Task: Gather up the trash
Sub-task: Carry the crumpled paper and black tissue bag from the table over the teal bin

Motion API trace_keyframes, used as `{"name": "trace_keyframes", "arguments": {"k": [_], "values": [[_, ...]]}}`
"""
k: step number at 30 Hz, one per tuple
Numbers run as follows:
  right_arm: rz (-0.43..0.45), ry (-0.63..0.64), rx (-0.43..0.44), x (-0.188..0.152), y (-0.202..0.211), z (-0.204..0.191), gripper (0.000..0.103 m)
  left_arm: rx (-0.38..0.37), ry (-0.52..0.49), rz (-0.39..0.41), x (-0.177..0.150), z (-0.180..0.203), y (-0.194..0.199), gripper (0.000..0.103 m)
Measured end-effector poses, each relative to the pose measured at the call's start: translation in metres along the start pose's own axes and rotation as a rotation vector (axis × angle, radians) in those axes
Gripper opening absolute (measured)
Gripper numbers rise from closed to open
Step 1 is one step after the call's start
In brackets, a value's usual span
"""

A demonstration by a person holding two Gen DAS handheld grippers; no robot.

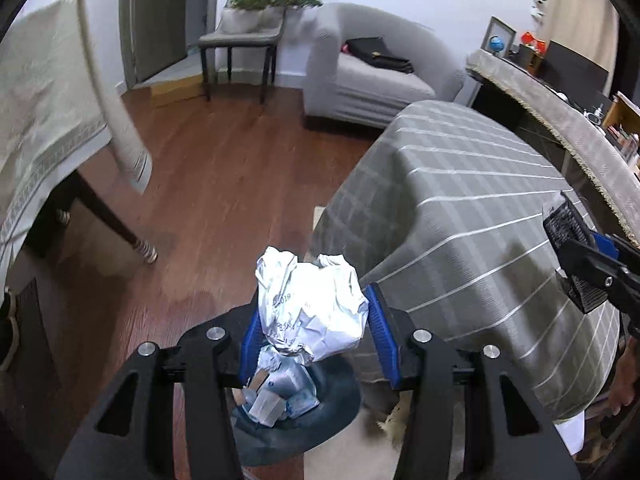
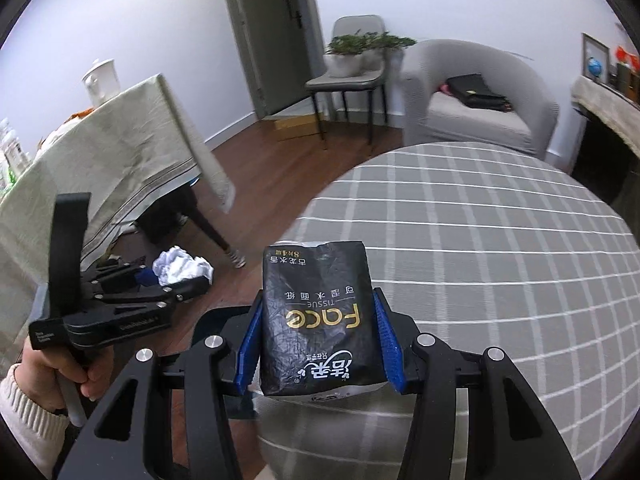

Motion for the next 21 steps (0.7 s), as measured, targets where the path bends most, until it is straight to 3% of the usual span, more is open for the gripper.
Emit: {"name": "trace_keyframes", "arguments": {"k": [11,17,21], "values": [[-0.043,0.060,0.066,0.005,-0.040,-0.058,0.051,0.009,0.071,-0.192,-0.060,-0.048,-0.051,0.051],[-0.063,0.082,0.081,0.006,-0.055,-0.077,0.051,0.014,0.047,-0.277,-0.091,-0.054,-0.067,0.052],[-0.083,0.089,0.084,0.004,-0.068,-0.087,0.051,0.013,0.008,-0.316,-0.105,-0.056,-0.074,0.060]]}}
Point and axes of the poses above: each gripper's, at about its wrist camera, not at the fingertips, and y roughly against the way its jaws point, z to its right, x to its top, the point moved 9 cm from there along -y, roughly the way its jaws point, and after that the axes turned 3 degrees about -z, right-handed, at the moved point
